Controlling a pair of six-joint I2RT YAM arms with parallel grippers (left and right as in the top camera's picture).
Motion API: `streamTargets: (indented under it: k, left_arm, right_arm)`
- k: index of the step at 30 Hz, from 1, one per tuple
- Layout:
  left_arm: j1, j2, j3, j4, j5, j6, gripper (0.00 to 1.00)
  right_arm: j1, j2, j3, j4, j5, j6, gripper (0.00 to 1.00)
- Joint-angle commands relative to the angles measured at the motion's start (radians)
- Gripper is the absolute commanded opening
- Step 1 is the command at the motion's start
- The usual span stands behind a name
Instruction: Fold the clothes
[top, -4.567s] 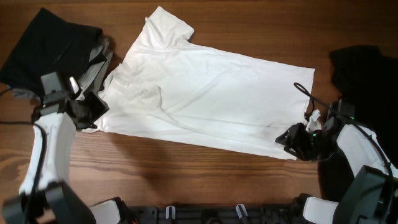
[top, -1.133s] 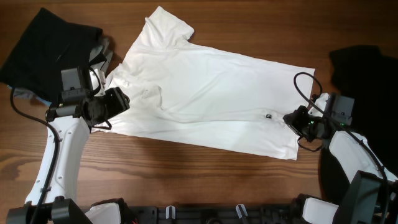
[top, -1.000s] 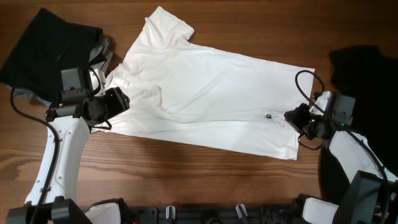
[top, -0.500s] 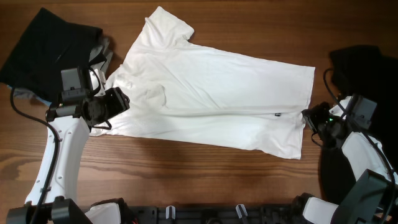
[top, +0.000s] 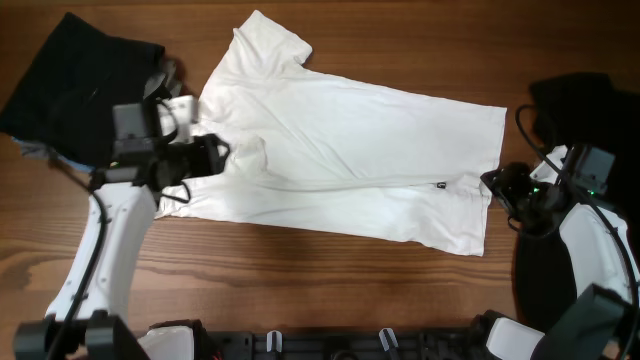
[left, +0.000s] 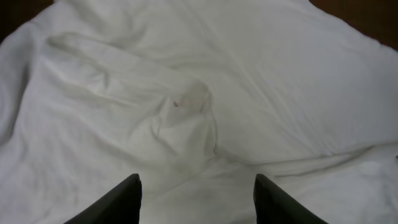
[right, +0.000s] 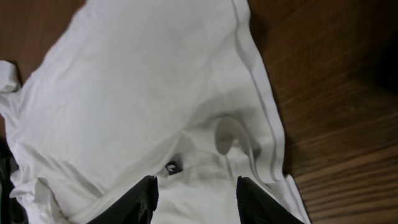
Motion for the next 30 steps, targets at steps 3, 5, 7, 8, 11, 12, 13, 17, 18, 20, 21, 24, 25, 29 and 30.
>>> streamTargets:
  k: [3,5,7,8,11,12,13,17,18,20,21,24,25,29,30]
  left_arm:
    - [-0.103,0.205,0.014,0.108,-0.046,0.089,0.62]
    - [-0.109,0.272,0.014,0.140,-0.048,0.089,0.59]
    - [-0.109,0.330,0.014,0.175,-0.048,0.089,0.47]
    - [-0.109,0.347,0.014,0.188,-0.048,0.087,0.41]
    - [-0.108,0.384,0.014,0.229,-0.053,0.087,0.29]
    - [-0.106,0.394,0.014,0.247,-0.053,0.087,0.26]
    - [-0.106,0.409,0.014,0.274,-0.057,0.086,0.19]
    - [-0.104,0.448,0.014,0.362,-0.182,-0.008,0.04]
    - [-0.100,0.450,0.014,0.379,-0.223,-0.042,0.04]
    - [-0.083,0.450,0.014,0.425,-0.263,-0.101,0.04]
    - [-0.072,0.447,0.014,0.443,-0.262,-0.122,0.04]
    - [-0.035,0.426,0.036,0.429,-0.245,-0.188,0.04]
    - [-0.023,0.405,0.052,0.395,-0.210,-0.187,0.09]
    - [0.000,0.287,0.112,0.250,-0.163,-0.187,0.44]
    - [0.002,0.253,0.118,0.223,-0.164,-0.187,0.48]
  right_arm:
    - [0.073,-0.035,0.032,-0.116,-0.022,-0.058,0.47]
    - [0.101,-0.031,0.025,-0.150,-0.017,-0.055,0.44]
    - [0.131,-0.019,0.010,-0.201,0.068,0.031,0.27]
    - [0.137,-0.012,0.005,-0.224,0.123,0.081,0.19]
    - [0.138,0.015,-0.016,-0.240,0.169,0.115,0.15]
    - [0.138,0.024,-0.019,-0.240,0.169,0.115,0.15]
    - [0.138,0.035,-0.021,-0.243,0.169,0.115,0.15]
    - [0.138,0.061,-0.021,-0.245,0.169,0.115,0.17]
    - [0.138,0.063,-0.021,-0.249,0.169,0.115,0.17]
    - [0.138,0.064,-0.021,-0.266,0.169,0.109,0.17]
    - [0.138,0.064,-0.021,-0.273,0.169,0.103,0.20]
    - [0.138,0.066,-0.021,-0.301,0.221,0.138,0.25]
    - [0.138,0.068,-0.021,-0.311,0.245,0.161,0.25]
    - [0.138,0.097,-0.037,-0.286,0.263,0.204,0.25]
    - [0.138,0.111,-0.056,-0.257,0.267,0.221,0.22]
